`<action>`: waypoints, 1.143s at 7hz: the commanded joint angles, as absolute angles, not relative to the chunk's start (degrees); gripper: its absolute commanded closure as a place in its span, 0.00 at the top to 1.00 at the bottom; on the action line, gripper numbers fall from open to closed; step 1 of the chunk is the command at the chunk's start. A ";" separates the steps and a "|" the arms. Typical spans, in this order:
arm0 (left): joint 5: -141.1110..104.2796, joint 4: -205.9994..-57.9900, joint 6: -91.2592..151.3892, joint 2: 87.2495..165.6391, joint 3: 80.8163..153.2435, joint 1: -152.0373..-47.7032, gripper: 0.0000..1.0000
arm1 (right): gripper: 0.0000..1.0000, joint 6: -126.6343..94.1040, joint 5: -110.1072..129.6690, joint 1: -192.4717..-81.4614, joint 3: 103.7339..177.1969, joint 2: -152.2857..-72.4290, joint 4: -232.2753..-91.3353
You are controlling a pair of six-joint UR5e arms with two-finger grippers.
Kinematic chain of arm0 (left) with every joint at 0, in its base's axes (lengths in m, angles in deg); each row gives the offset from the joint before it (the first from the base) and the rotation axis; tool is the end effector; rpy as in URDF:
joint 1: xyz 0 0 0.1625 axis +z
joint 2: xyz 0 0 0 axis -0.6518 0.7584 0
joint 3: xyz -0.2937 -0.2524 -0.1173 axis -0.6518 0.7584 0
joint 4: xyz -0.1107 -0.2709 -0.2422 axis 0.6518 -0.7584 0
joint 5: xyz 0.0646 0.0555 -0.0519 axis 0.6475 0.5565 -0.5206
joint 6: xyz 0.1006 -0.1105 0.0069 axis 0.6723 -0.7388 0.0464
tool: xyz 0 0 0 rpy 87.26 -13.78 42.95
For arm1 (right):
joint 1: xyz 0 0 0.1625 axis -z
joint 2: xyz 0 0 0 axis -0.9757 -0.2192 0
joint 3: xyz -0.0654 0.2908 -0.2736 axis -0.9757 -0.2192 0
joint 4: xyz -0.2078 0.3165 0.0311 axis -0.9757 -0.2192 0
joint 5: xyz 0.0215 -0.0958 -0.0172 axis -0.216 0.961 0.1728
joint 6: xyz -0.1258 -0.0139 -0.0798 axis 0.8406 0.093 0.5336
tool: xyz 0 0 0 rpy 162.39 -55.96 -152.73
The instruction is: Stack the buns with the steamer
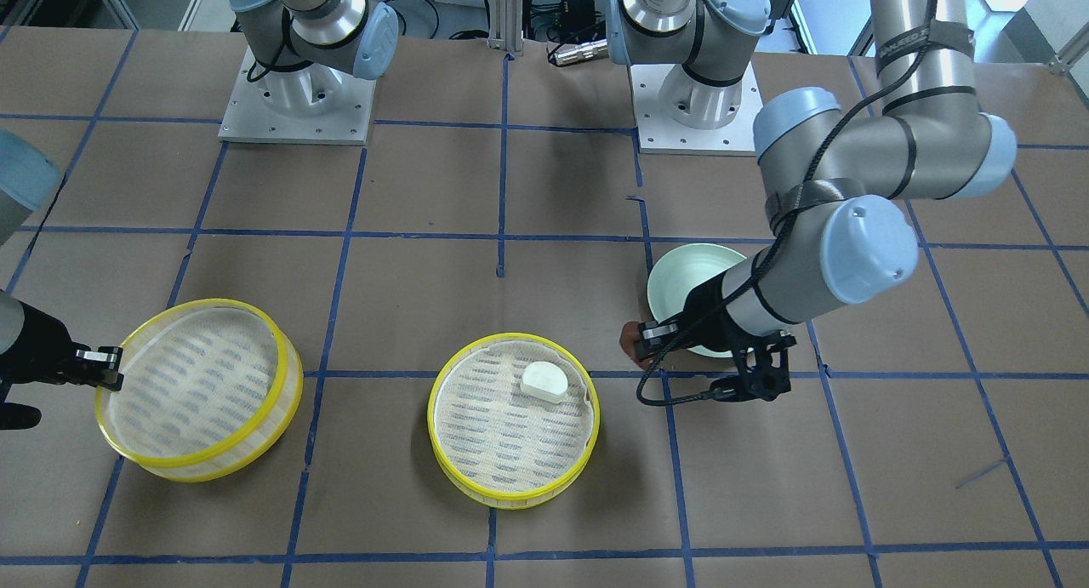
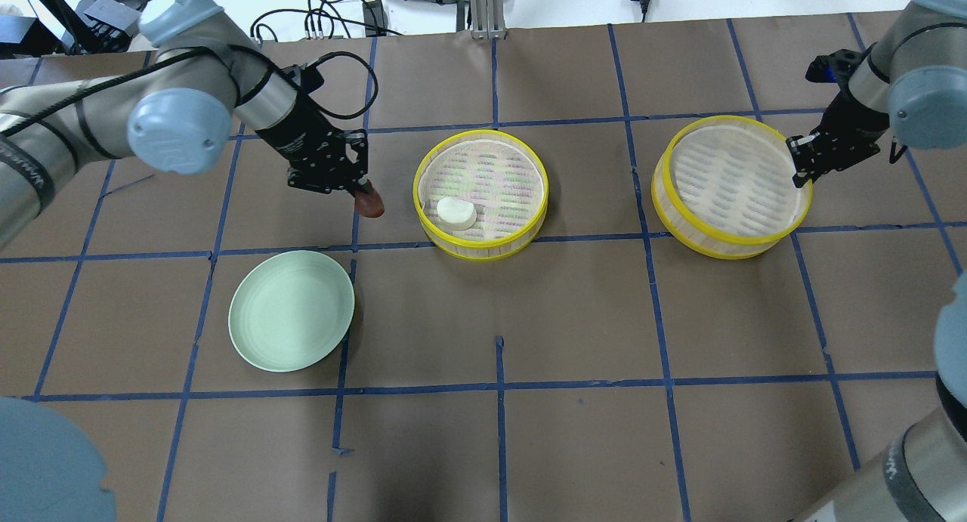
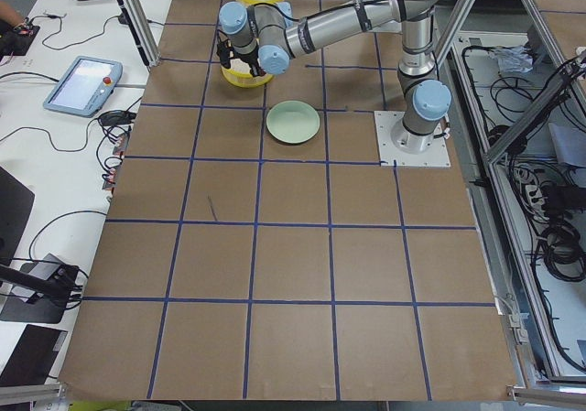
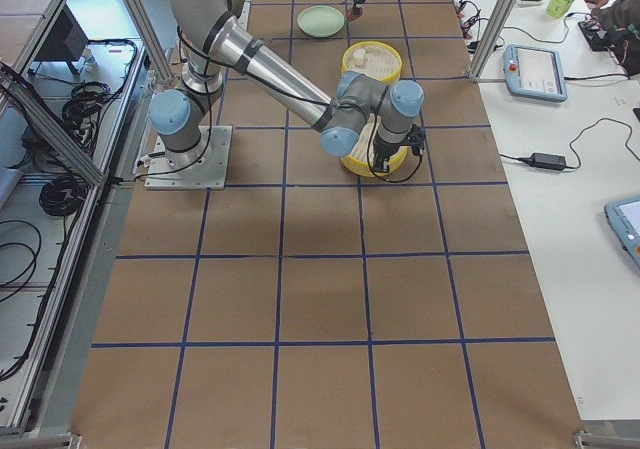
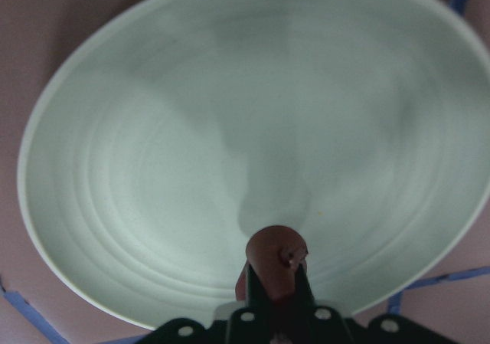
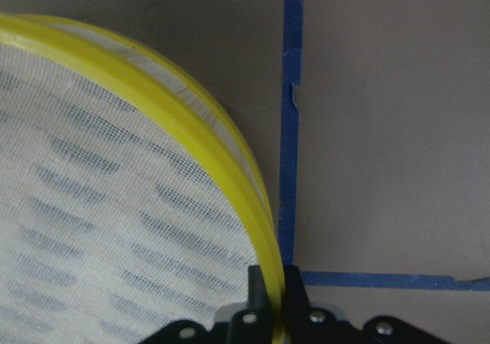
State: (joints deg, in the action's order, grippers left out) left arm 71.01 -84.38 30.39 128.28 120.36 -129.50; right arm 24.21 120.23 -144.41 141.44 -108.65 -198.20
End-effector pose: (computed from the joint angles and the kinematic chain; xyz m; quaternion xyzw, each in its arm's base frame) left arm -0.1781 -0.5609 0.2389 0.1402 -0.9707 -0.0594 0.1859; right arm -0.0914 -0.5758 0.2096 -0.0081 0.9989 0.0282 0.0366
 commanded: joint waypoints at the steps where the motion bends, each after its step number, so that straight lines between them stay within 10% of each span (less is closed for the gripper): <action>1: 68.95 -69.71 15.66 135.99 116.70 -136.98 0.09 | 0.07 20.65 119.29 -145.44 140.90 -110.57 -197.13; 2: 69.38 -69.51 12.66 137.51 114.41 -139.53 0.67 | 0.08 18.54 119.20 -146.32 140.81 -110.92 -196.86; 3: 69.56 -69.59 11.76 137.44 114.39 -140.42 1.00 | 0.08 17.91 119.20 -147.03 140.90 -111.54 -196.86; 8: 69.74 -70.29 12.80 136.73 114.30 -140.43 1.00 | 0.08 13.35 119.29 -149.83 140.90 -112.33 -195.36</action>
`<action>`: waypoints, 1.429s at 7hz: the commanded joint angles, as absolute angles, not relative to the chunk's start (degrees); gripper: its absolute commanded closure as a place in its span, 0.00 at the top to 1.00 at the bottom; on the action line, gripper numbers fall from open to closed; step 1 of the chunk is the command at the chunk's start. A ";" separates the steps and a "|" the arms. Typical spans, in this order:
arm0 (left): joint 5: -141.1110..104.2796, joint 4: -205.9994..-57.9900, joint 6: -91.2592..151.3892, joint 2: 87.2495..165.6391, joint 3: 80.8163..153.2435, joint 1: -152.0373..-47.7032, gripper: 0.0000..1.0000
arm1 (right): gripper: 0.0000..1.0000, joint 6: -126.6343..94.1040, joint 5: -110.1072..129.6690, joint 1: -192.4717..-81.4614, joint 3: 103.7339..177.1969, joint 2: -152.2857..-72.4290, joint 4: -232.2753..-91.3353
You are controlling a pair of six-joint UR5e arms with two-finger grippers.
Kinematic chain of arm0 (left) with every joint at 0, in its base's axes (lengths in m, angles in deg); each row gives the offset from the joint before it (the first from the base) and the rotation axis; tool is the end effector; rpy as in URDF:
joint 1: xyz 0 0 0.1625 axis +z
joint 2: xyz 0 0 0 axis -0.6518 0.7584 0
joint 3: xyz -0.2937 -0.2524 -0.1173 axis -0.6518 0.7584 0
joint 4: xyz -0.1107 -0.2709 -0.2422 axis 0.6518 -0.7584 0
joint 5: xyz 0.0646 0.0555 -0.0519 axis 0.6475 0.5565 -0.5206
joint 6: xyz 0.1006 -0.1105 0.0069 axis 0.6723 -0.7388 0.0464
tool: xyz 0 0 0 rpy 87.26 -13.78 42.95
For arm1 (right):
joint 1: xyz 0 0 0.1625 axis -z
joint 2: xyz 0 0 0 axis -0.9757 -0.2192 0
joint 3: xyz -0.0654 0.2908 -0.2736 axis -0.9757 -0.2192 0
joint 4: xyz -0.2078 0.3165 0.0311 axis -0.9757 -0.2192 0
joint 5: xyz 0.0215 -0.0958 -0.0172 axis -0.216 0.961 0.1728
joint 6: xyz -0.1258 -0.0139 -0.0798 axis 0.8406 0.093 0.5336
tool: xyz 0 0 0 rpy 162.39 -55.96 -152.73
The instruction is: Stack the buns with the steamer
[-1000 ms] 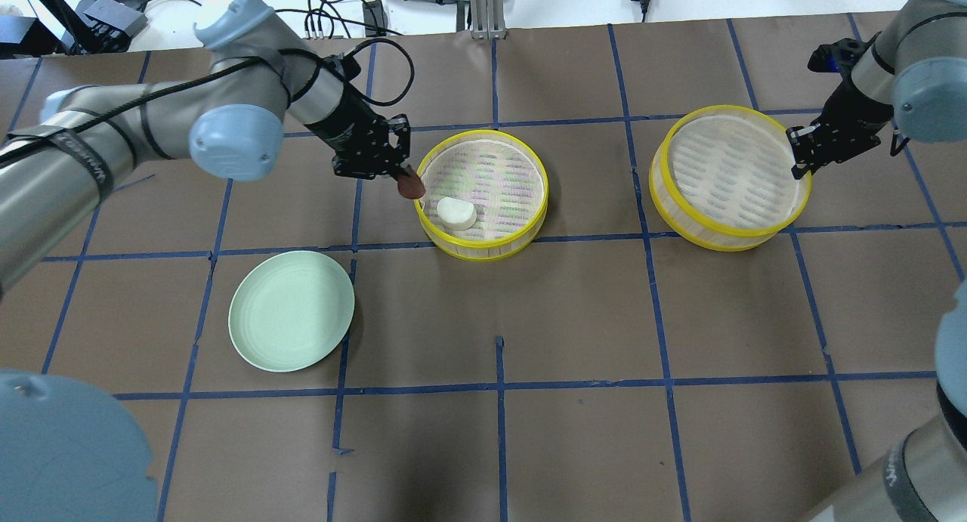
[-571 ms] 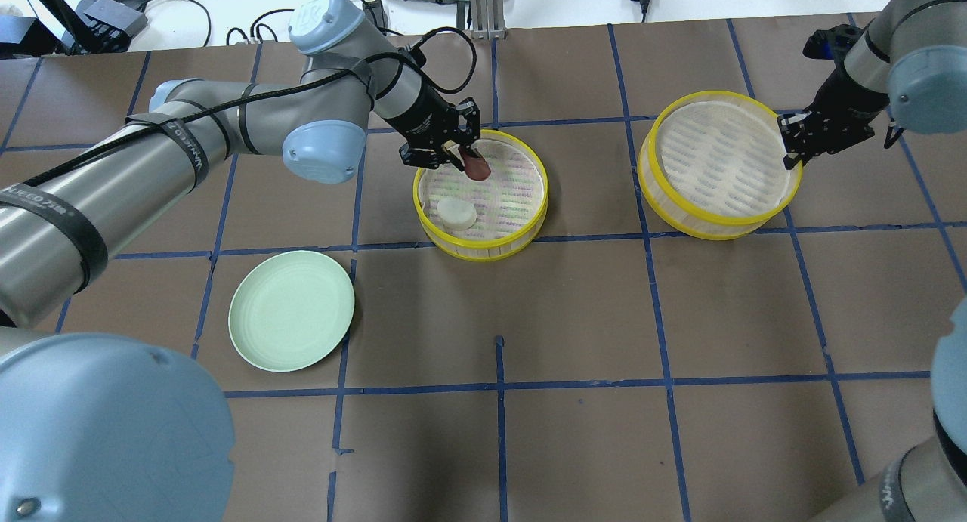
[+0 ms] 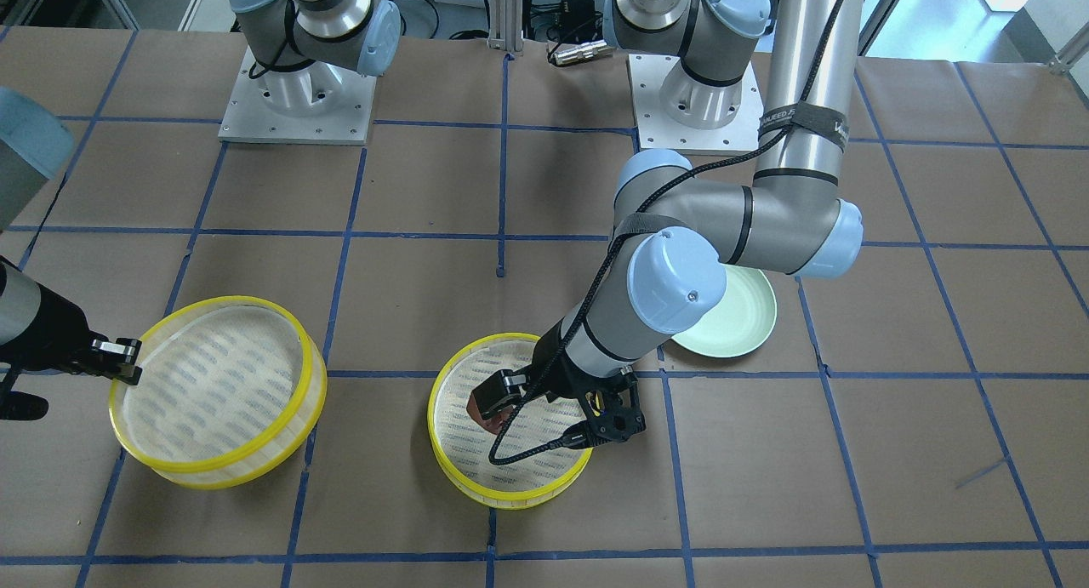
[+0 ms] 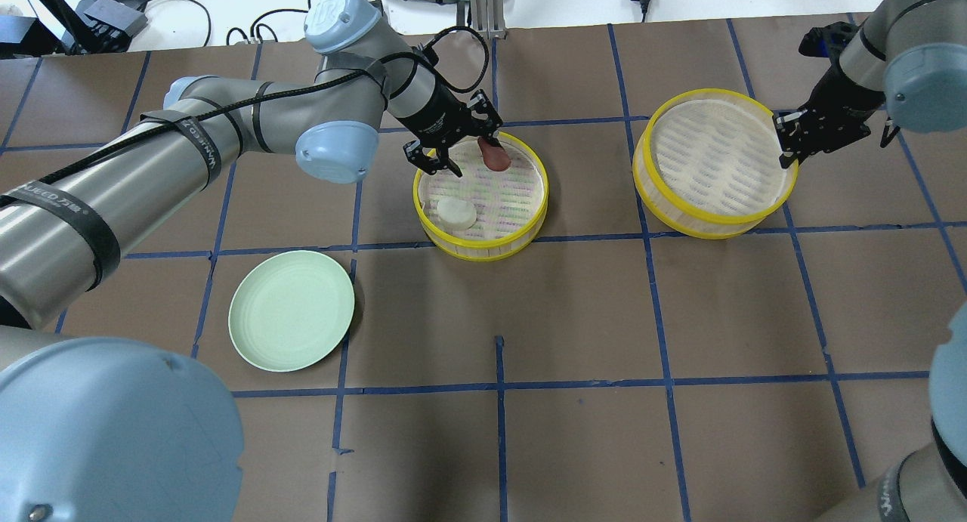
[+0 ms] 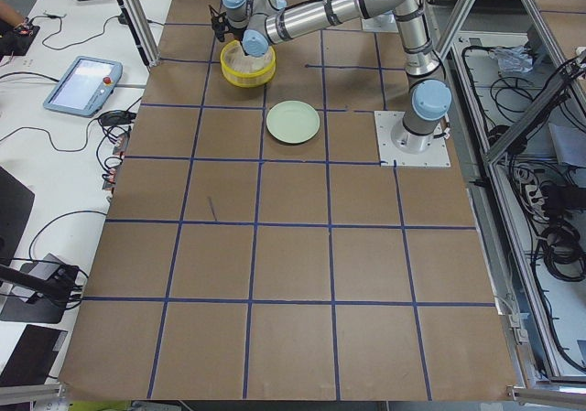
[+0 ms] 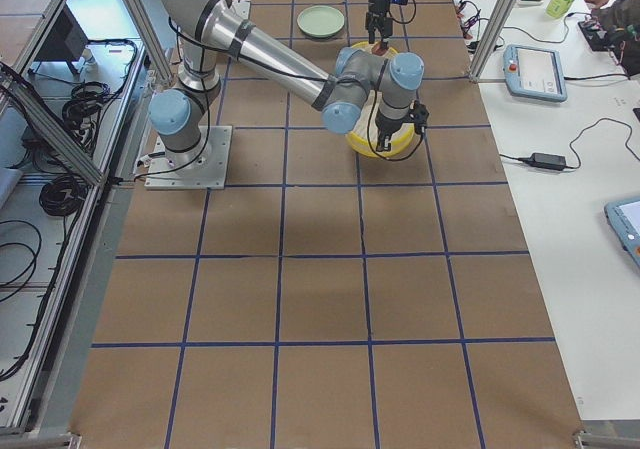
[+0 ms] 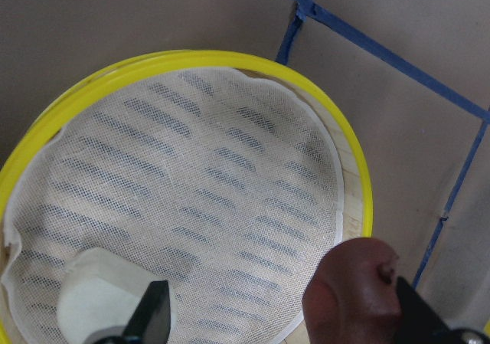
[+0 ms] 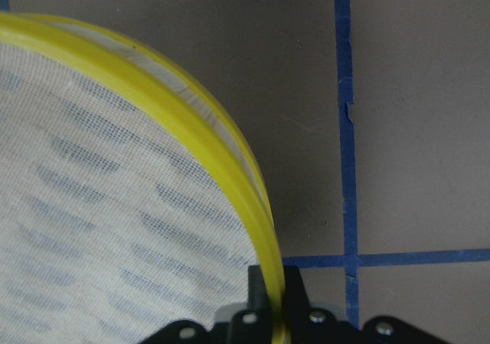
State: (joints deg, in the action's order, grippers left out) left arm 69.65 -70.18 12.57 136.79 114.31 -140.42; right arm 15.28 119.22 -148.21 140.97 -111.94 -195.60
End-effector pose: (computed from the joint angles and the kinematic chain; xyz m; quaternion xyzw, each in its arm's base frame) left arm -0.2970 -0.5902 0.2218 0.1777 -0.9609 -0.0141 0.2119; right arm -0.0479 -0.5737 0.2413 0.0366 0.9984 0.0198 0.0387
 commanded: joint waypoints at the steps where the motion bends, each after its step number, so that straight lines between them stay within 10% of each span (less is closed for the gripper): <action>1: 69.74 -70.30 12.80 136.65 114.22 -140.43 1.00 | 0.08 11.94 119.29 -150.63 140.90 -112.86 -195.45; 8: 77.12 -70.30 20.18 138.49 114.56 -140.43 0.99 | 0.15 15.27 126.31 -146.77 143.71 -109.00 -196.94; 10: 77.30 -69.77 20.27 141.20 114.66 -141.04 0.60 | 0.18 15.44 126.49 -146.68 143.71 -108.91 -197.81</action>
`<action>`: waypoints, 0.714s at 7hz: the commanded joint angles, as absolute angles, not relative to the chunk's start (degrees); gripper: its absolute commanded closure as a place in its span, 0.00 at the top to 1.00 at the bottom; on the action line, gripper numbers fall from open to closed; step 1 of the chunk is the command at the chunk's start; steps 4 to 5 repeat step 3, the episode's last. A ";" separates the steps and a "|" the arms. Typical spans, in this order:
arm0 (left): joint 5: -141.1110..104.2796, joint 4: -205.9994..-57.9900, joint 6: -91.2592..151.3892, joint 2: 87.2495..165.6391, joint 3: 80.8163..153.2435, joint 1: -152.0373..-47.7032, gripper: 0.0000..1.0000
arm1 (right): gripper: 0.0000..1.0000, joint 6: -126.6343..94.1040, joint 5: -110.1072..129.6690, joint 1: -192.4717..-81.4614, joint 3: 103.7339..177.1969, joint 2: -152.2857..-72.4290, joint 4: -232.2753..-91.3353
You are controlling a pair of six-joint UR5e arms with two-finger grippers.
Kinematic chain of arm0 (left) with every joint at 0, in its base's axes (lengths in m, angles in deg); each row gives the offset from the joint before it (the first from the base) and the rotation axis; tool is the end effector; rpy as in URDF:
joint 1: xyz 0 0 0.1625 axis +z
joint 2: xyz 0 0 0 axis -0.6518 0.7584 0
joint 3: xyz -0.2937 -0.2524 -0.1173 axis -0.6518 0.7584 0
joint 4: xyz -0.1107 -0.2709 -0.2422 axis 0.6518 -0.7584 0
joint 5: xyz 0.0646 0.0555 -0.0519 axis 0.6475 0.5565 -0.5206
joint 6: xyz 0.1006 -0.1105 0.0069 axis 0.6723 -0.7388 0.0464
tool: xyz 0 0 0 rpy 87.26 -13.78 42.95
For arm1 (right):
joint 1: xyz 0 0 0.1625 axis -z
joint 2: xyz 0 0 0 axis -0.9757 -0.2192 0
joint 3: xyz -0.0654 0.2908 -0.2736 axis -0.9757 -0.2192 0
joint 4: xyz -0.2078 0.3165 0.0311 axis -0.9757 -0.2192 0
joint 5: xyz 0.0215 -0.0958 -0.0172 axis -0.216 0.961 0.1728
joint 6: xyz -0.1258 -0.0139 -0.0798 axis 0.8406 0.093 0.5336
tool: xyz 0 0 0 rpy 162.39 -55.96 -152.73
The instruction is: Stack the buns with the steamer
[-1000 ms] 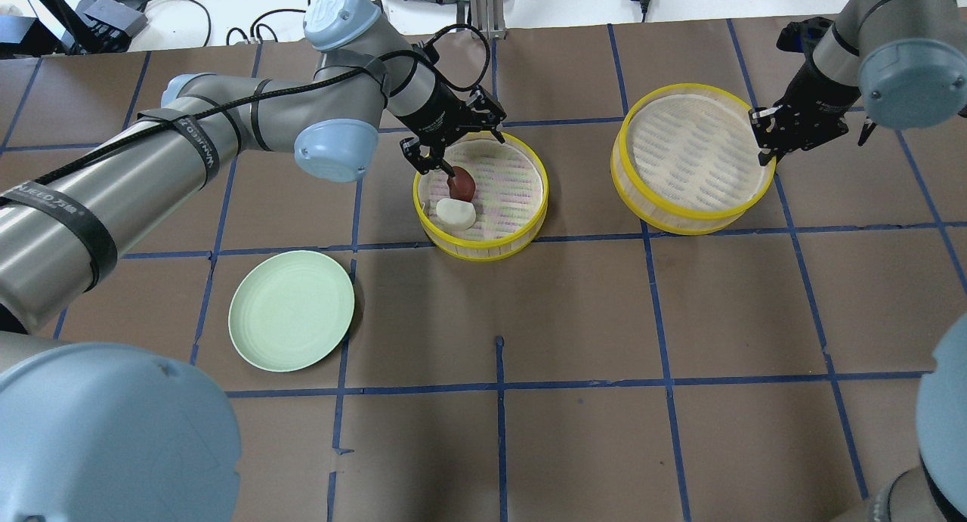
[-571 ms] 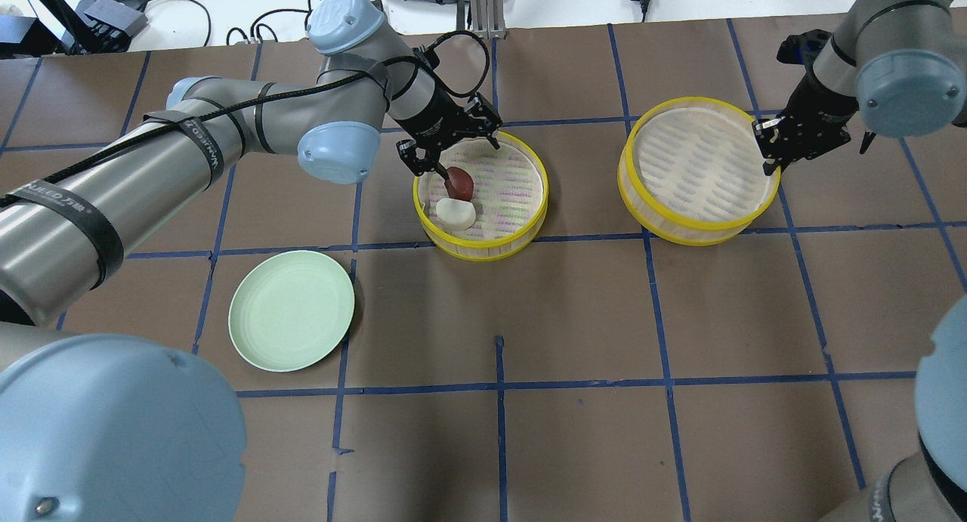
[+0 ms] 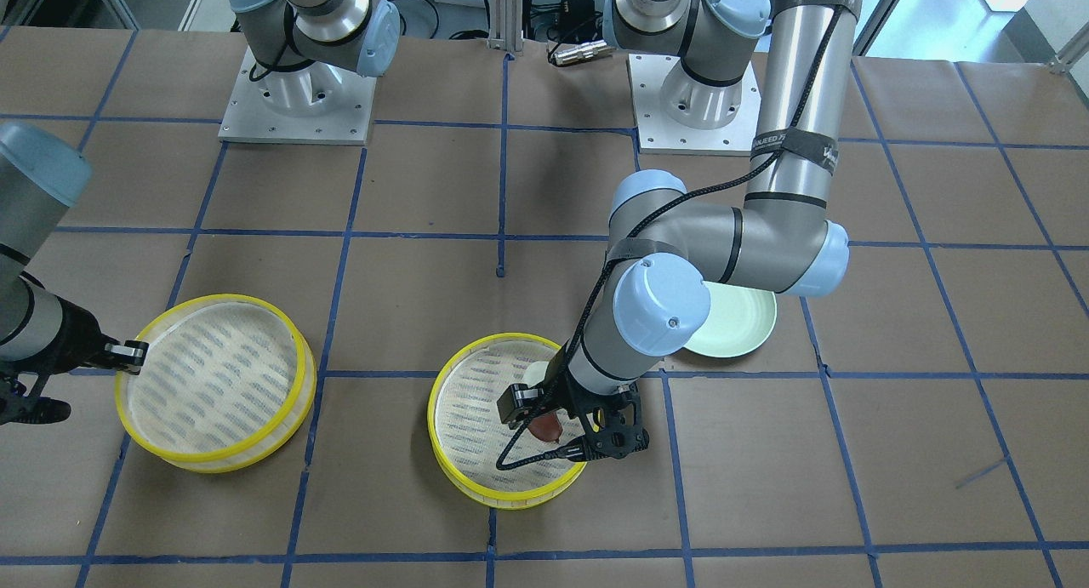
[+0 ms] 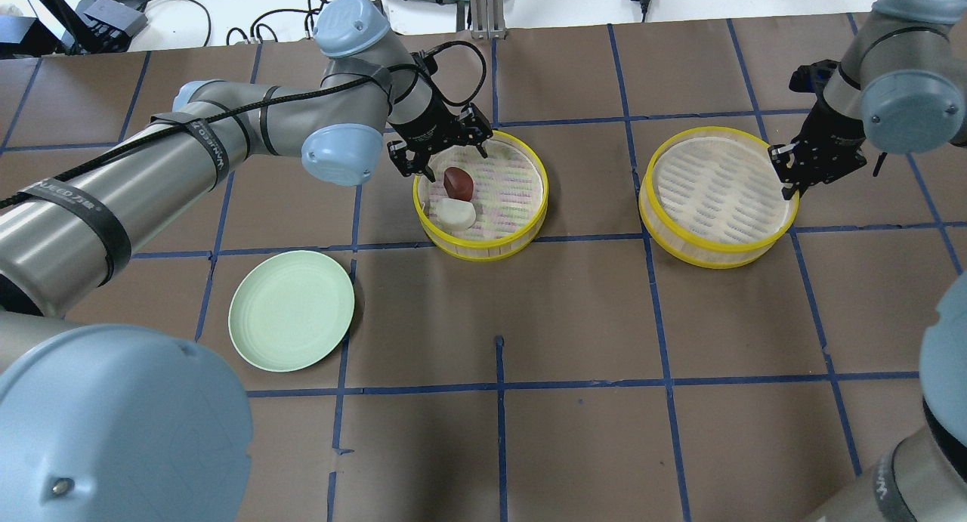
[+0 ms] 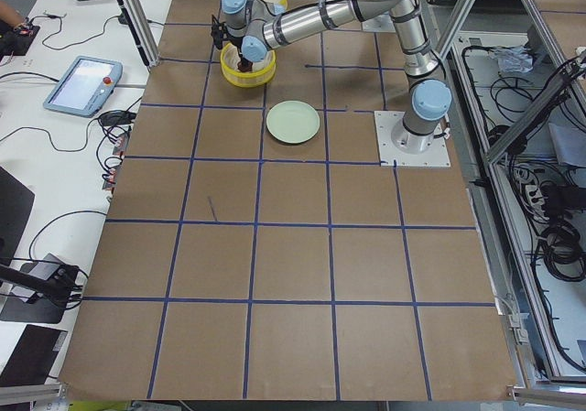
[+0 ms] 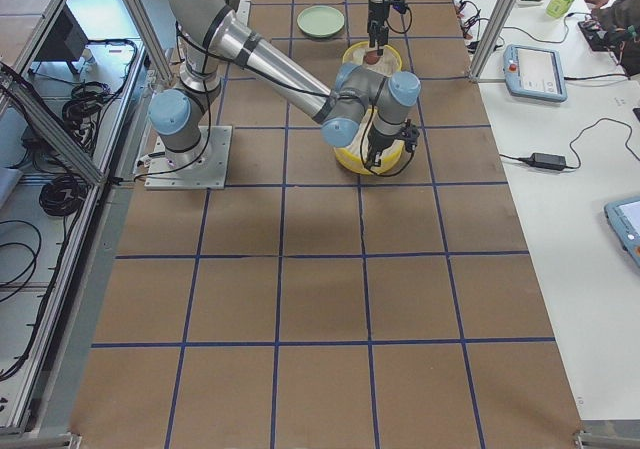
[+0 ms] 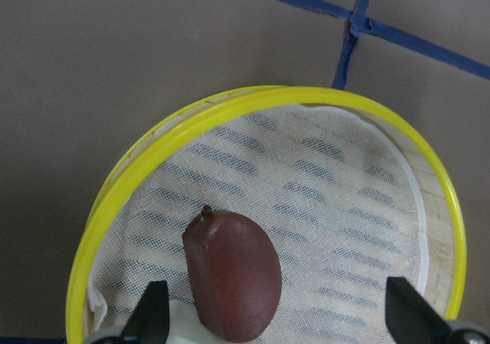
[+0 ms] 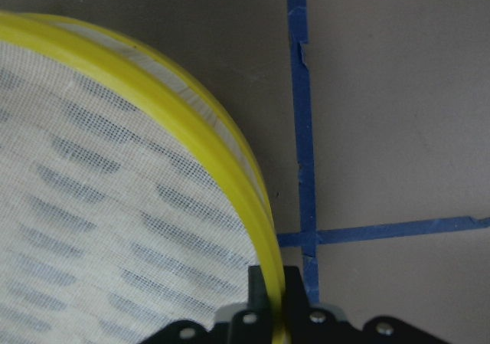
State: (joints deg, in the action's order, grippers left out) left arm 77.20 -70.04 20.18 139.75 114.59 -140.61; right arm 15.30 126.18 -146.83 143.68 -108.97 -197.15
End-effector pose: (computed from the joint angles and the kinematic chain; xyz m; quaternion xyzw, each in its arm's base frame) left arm -0.2810 -0.5939 0.1807 0.1214 -0.9822 -0.0061 0.1430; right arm -0.0759 -0.5586 0.1958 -0.0455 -0.9963 -0.0722 0.0078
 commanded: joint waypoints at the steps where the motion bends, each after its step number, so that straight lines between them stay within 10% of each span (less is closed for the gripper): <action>1: 77.21 -69.77 20.45 141.39 114.65 -141.39 0.30 | 0.26 15.53 127.19 -146.68 143.71 -108.91 -197.91; 2: 77.21 -69.77 20.71 141.30 114.65 -141.40 0.04 | 0.33 15.53 127.28 -146.68 143.71 -108.91 -198.17; 5: 77.30 -69.94 22.19 140.26 114.57 -141.40 0.01 | 0.35 15.53 127.37 -146.68 143.71 -108.99 -199.39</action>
